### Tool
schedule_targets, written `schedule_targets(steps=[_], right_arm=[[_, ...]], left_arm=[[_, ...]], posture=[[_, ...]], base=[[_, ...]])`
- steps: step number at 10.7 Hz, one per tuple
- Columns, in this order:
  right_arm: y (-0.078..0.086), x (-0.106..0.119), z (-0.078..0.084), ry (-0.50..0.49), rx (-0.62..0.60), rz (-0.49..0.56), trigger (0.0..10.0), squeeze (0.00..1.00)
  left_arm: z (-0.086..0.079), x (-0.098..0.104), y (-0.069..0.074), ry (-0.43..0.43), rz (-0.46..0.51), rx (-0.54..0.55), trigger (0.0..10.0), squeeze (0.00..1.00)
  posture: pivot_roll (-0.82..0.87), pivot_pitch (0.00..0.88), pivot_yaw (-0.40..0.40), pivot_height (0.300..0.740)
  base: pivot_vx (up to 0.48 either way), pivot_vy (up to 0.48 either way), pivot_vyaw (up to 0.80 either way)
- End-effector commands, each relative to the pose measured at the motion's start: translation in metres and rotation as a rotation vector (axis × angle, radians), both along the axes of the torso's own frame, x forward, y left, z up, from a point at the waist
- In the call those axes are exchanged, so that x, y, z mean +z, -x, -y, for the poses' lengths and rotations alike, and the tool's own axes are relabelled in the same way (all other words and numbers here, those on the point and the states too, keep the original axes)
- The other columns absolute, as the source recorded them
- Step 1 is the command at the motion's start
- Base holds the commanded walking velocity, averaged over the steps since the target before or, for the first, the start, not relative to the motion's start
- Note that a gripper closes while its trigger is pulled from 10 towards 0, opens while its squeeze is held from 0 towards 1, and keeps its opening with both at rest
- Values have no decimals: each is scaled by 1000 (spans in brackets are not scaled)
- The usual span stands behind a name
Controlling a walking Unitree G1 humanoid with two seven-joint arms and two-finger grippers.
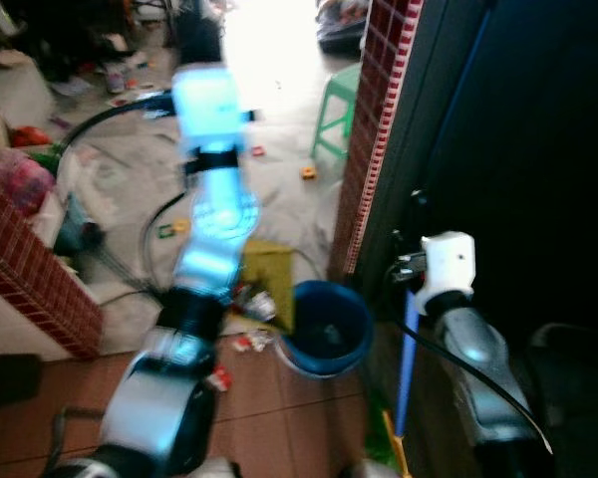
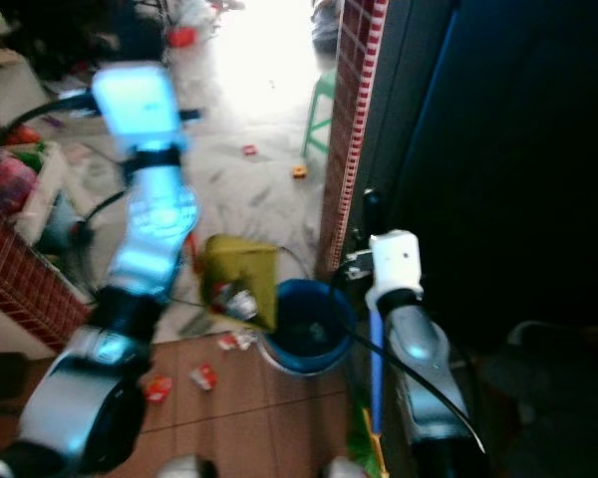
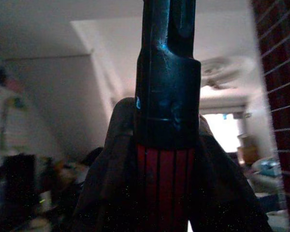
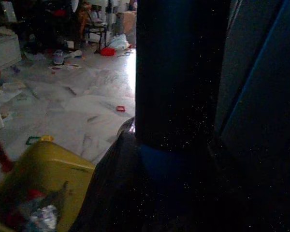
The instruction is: Sweep floor
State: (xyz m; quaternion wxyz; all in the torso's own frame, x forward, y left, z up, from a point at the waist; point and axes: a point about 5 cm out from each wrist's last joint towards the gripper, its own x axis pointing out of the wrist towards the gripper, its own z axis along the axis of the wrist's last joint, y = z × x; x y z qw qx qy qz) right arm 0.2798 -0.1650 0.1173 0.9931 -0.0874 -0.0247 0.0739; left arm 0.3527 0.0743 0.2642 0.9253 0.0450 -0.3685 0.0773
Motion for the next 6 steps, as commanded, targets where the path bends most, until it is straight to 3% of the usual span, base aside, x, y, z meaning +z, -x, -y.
schedule_targets(steps=[1, 3, 4, 6], right_arm=[[0, 12, 3, -4, -18, 44, 10000, 0], [4, 16, 9, -1, -44, 54, 10000, 0], [5, 17, 9, -1, -49, 54, 10000, 0], [5, 18, 6, -11, -45, 52, 10000, 0]], left_arm=[[11, 17, 6, 4, 104, -37, 10000, 0], [49, 4, 14, -58, 111, -157, 10000, 0], [67, -7, 21, -147, 133, -228, 10000, 0], [85, -25, 32, -306, 181, -348, 10000, 0]], posture=[[-233, 43, 67, 740], [-253, 53, 81, 740], [-250, 55, 83, 740], [-235, 52, 82, 740]], base=[[0, 0, 0], [0, 0, 0], [0, 0, 0], [0, 0, 0]])
